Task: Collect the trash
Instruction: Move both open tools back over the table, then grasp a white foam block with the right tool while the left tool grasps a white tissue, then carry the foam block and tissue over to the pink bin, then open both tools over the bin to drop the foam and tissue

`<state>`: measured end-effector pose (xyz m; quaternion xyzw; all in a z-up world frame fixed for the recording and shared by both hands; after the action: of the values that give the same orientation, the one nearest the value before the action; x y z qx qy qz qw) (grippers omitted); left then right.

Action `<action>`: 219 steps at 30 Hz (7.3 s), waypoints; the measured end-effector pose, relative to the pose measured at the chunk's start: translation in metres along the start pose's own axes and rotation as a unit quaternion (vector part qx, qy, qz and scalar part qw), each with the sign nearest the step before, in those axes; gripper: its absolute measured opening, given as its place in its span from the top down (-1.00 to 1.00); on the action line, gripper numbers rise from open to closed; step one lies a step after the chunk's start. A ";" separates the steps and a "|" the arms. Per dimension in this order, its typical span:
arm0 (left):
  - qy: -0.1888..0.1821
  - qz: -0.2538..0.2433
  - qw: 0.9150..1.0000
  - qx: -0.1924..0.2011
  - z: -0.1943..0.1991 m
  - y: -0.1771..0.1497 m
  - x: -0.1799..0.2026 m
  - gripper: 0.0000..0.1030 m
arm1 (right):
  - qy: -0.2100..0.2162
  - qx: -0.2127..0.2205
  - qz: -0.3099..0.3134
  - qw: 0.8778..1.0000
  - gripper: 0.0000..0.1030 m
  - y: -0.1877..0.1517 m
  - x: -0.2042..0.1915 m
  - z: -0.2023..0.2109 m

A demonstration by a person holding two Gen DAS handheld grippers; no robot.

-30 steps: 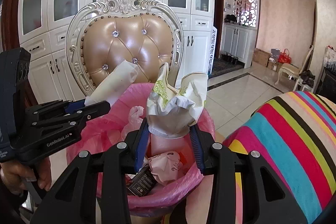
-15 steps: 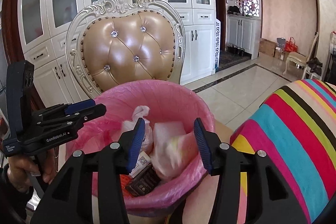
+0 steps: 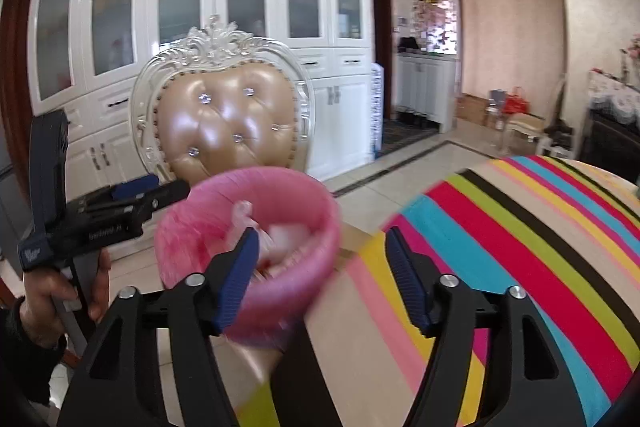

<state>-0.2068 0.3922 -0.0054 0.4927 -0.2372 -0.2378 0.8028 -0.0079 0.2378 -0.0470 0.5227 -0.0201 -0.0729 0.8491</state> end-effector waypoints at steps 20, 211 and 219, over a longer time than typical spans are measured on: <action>-0.244 -0.140 0.960 -0.010 0.021 -0.043 0.301 -0.91 | -0.285 -0.032 -0.136 0.948 -0.63 -0.155 0.170 0.259; 0.042 -0.034 0.998 -0.042 -0.070 -0.013 -0.054 0.73 | 0.050 -0.042 0.011 0.998 -0.18 0.040 -0.042 -0.147; 0.049 -0.026 0.998 -0.020 -0.062 -0.006 -0.058 -0.15 | 0.075 -0.010 0.019 0.997 -0.61 0.050 -0.046 -0.133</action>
<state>-0.2142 0.4674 -0.0441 0.4932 -0.1802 -0.2392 0.8167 -0.0331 0.3849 -0.0606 0.5176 0.0341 -0.0173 0.8548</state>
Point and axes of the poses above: each gripper's, at about its wrist camera, not at the fingertips, and z roughly against the way its jaws point, x to its right, y to its top, the point moved 5 cm from there along -z, roughly the way its jaws point, and after that the axes turned 4 degrees about y, right-handed, at the moved point
